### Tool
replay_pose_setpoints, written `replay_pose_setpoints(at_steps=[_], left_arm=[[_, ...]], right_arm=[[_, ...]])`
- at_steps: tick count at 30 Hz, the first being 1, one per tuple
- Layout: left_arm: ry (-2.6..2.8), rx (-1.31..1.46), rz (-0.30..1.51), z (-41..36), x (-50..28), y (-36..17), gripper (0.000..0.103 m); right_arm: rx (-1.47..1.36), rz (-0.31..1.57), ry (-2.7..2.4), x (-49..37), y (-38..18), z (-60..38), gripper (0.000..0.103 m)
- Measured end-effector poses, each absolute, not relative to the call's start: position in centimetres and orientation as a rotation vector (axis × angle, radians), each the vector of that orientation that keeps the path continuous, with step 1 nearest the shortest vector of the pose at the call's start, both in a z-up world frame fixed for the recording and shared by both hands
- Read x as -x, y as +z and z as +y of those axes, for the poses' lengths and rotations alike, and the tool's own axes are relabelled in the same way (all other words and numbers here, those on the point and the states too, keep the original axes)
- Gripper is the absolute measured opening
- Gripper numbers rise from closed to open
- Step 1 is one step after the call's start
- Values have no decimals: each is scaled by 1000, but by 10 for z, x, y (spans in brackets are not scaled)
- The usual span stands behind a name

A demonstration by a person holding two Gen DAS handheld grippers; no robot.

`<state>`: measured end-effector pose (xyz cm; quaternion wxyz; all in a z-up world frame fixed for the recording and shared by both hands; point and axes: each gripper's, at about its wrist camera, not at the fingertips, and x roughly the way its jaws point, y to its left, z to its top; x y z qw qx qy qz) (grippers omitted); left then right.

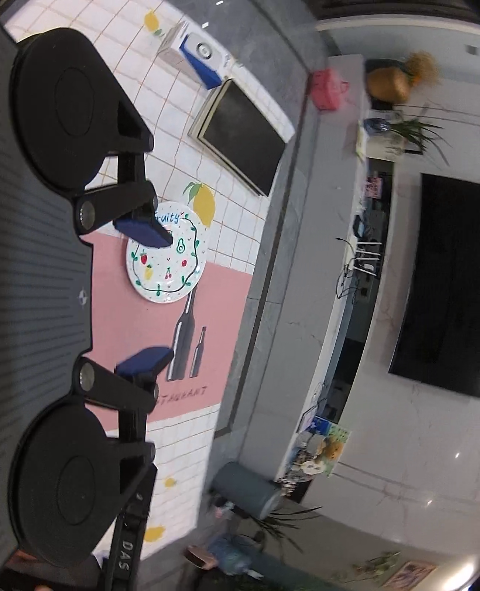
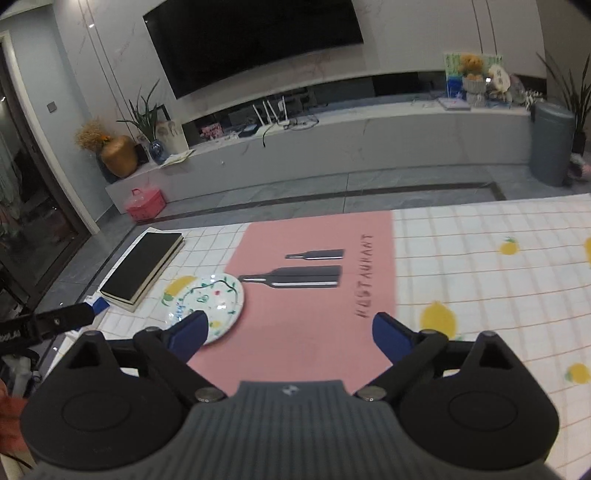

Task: Organize plates and bowls
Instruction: 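Move both grippers to the white Fruity plate and close on its rim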

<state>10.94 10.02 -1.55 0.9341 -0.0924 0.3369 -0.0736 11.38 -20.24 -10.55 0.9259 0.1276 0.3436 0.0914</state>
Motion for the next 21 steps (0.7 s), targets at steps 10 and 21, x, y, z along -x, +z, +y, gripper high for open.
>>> replay_pose_setpoints(at_steps=[10, 21], left_arm=[[-106, 221, 766, 141, -161, -58, 76], [-122, 337, 805, 169, -209, -114, 73]], right_arm=[[-255, 794, 194, -186, -129, -152, 97], [-210, 858, 252, -252, -182, -114, 82]])
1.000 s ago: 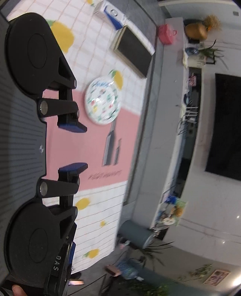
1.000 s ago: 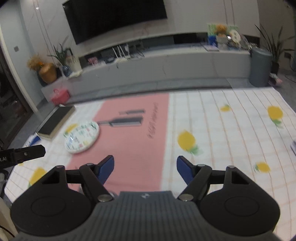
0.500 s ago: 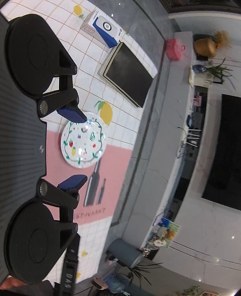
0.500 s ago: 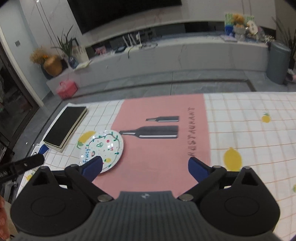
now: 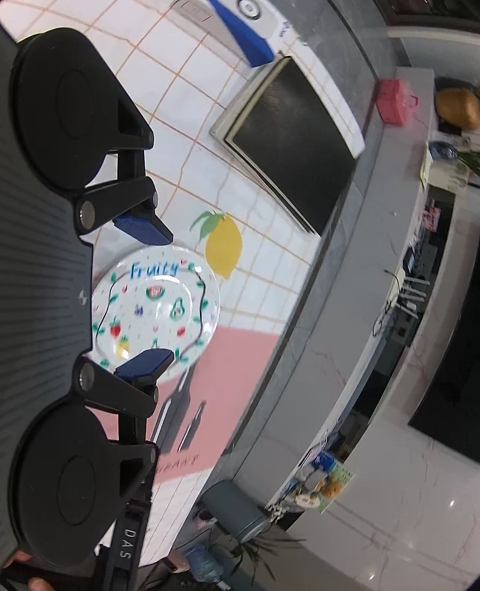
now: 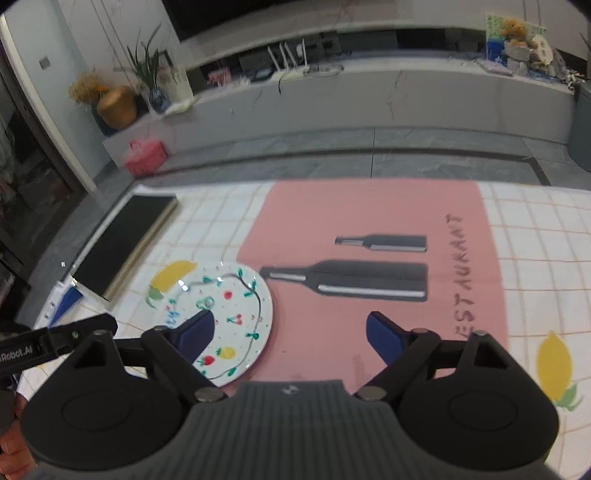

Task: Organize plates and bowls
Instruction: 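Move both grippers to the white Fruity plate and close on its rim, then lift the white Fruity plate with both grippers and carry it toward the glass plates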

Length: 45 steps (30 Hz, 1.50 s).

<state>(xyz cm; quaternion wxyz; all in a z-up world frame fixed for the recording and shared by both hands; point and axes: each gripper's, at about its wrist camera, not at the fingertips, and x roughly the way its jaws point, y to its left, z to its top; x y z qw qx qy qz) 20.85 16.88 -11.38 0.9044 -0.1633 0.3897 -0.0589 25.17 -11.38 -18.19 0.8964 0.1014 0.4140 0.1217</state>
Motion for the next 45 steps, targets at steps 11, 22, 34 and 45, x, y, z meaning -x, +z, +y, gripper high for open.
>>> replay_pose_setpoints(at_steps=[11, 22, 34, 45], left_arm=[[-83, 493, 846, 195, -227, -163, 63], [-83, 484, 832, 187, -237, -173, 41], [-59, 463, 872, 181, -233, -166, 24], [-38, 437, 853, 182, -210, -145, 24]], right_arm=[[-264, 964, 281, -289, -228, -95, 55], [-299, 971, 314, -296, -238, -84, 22], [-360, 999, 269, -294, -235, -89, 10], [-362, 1001, 326, -274, -216, -89, 10]])
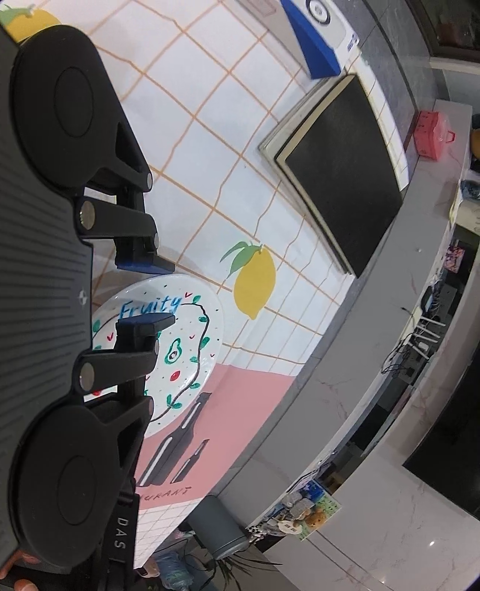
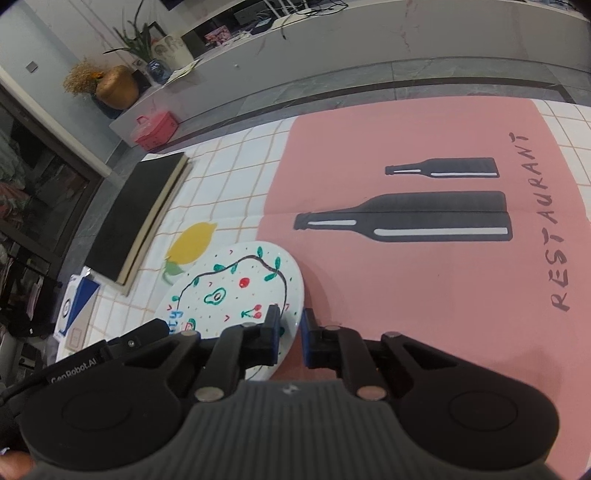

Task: Organize plates and bowls
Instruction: 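Lift the white Fruity plate with both grippers and carry it toward the glass plates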

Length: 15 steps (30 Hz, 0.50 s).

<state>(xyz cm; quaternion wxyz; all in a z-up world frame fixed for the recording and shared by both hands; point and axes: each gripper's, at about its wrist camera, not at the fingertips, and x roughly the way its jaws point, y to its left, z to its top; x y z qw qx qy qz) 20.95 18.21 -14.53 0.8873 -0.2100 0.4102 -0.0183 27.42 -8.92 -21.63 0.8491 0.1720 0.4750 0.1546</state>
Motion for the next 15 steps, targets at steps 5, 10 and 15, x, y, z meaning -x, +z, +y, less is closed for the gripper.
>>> replay_pose_setpoints(at_steps=[5, 10, 15], left_arm=[[-45, 437, 828, 180, -198, -127, 24], [-54, 427, 812, 174, -184, -109, 24], [-67, 419, 791, 164, -168, -92, 24]], right_arm=[[-372, 995, 319, -260, -206, -92, 10], [-363, 980, 319, -239, -193, -98, 10], [-402, 970, 315, -217, -181, -113, 10]])
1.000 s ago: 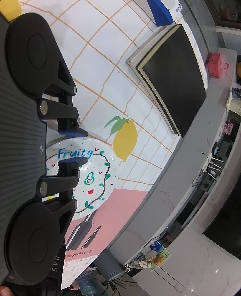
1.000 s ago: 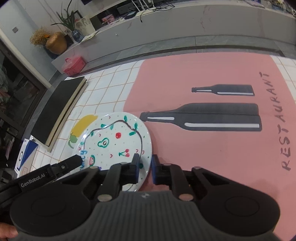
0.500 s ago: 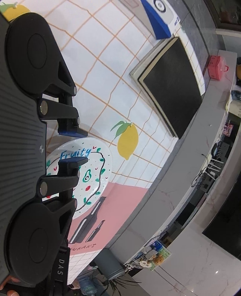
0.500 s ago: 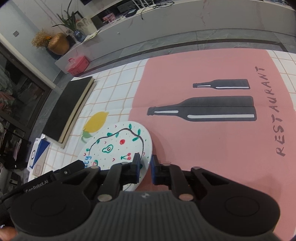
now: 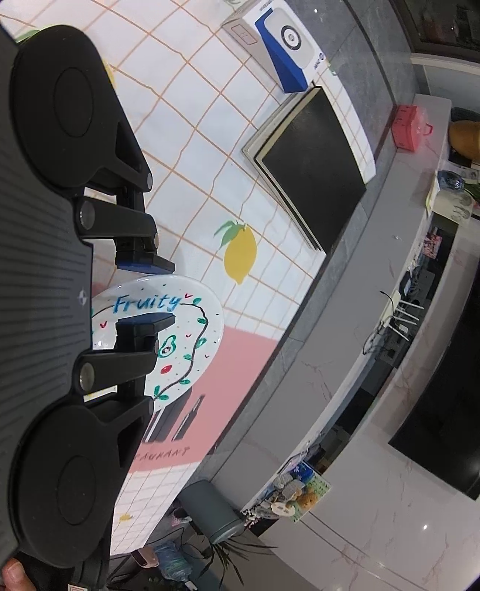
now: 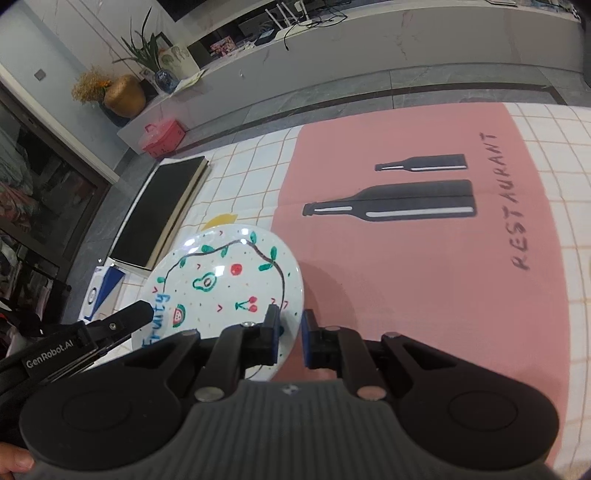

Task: Organize plates and bowls
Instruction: 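Lift the white Fruity plate with both grippers and carry it toward the glass plates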

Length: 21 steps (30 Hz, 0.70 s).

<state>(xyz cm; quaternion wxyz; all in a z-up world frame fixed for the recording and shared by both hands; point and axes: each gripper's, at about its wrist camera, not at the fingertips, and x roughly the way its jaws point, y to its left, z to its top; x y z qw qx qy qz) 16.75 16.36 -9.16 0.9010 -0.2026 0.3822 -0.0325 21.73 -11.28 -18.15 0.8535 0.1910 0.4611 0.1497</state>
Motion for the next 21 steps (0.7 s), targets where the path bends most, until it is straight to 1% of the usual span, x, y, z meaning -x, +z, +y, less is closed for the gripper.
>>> replay_pose_setpoints(at_steps=[12, 21], left_arm=[[-156, 398, 723, 115, -115, -39, 24], [-258, 369, 683, 52, -68, -21, 24]], right_arm=[[-476, 889, 297, -142, -142, -174, 10], [-511, 868, 246, -79, -132, -241, 10]])
